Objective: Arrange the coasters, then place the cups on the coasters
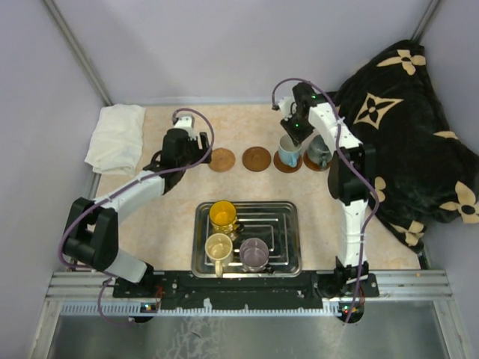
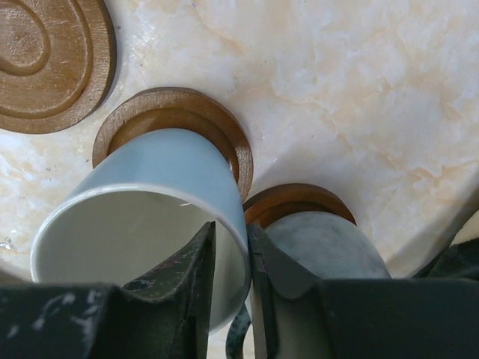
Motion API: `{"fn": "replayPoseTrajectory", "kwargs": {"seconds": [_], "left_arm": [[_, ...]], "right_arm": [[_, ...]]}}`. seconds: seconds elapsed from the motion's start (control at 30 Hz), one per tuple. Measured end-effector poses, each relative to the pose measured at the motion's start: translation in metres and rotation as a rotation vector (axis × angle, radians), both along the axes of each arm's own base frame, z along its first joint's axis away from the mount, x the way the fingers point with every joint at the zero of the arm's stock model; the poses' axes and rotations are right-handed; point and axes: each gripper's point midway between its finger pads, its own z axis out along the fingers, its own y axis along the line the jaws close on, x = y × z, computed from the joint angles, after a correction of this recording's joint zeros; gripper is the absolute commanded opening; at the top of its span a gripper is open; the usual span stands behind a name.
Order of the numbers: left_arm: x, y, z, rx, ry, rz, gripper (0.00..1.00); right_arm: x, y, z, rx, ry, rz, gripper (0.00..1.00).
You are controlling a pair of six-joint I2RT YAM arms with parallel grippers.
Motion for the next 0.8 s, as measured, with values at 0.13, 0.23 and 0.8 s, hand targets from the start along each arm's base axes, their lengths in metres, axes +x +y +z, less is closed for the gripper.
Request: {"fn": "replayPoseTrajectory", "kwargs": {"seconds": [0.13,0.23,0.8], "left_arm": [[0.003,-0.001,0.000,0.003,0.000,-0.002,0.80],[0.005,-0.003,0.001,0.001,-0.003,-0.002,0.80],[0.006,-0.003,0.002,-0.001,-0.003,-0.005,0.79]], "right_arm": [[-0.001,0.004,0.000,-0.008,-0.004,0.005,0.41],[0.001,0.003,0.000,-0.019,-0.010,-0.002,0.49],[0.019,-0.004,0.012,-0.050,-0.089,-0.079,0.58]]}}
